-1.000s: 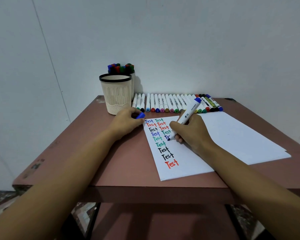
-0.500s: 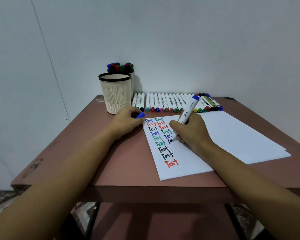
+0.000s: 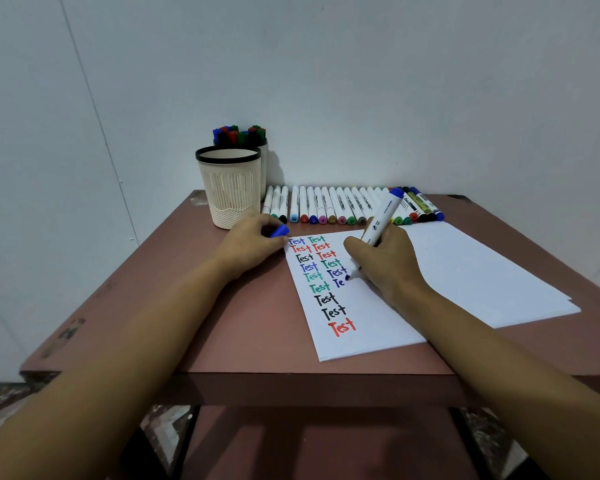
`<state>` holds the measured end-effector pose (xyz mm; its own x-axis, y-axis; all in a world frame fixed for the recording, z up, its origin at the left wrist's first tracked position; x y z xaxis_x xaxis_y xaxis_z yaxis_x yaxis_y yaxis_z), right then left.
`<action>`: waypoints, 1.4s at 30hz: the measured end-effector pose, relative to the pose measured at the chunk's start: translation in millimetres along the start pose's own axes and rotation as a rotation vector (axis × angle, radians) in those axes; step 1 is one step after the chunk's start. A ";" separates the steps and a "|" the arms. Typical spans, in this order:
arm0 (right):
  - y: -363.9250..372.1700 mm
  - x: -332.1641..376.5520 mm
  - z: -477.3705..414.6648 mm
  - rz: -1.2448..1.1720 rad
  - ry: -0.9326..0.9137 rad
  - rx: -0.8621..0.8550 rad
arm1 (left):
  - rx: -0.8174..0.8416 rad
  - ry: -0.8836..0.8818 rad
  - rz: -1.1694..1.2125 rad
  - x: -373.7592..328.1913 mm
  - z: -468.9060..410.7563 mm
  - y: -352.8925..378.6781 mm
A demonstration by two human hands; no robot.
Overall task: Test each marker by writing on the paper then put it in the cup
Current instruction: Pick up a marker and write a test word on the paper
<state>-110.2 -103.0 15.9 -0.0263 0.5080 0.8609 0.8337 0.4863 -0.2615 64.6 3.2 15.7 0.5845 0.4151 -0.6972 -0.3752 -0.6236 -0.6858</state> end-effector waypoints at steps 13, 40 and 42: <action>0.7 -1.6 -0.6 0.039 0.026 0.014 | 0.014 -0.005 -0.002 -0.1 0.8 0.7; -3.4 -2.9 -3.8 -0.034 0.049 -0.072 | -0.020 0.076 -0.058 -6.9 4.8 -0.7; -5.0 -5.4 -6.9 -0.171 0.107 -0.093 | -0.048 0.115 -0.050 -10.0 7.3 -1.5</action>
<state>-110.4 -113.2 15.6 -0.1170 0.3428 0.9321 0.8694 0.4889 -0.0707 54.1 4.8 22.1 0.6816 0.3696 -0.6315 -0.3101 -0.6358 -0.7068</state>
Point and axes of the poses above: each hand's wrist, its own z-axis away from the middle knuckle, its own y-axis out of the palm, x = y × z, the point moved 4 cm from there along -z, towards the middle knuckle, and after that the axes turned 9 degrees about -y, right-handed, at the moved point
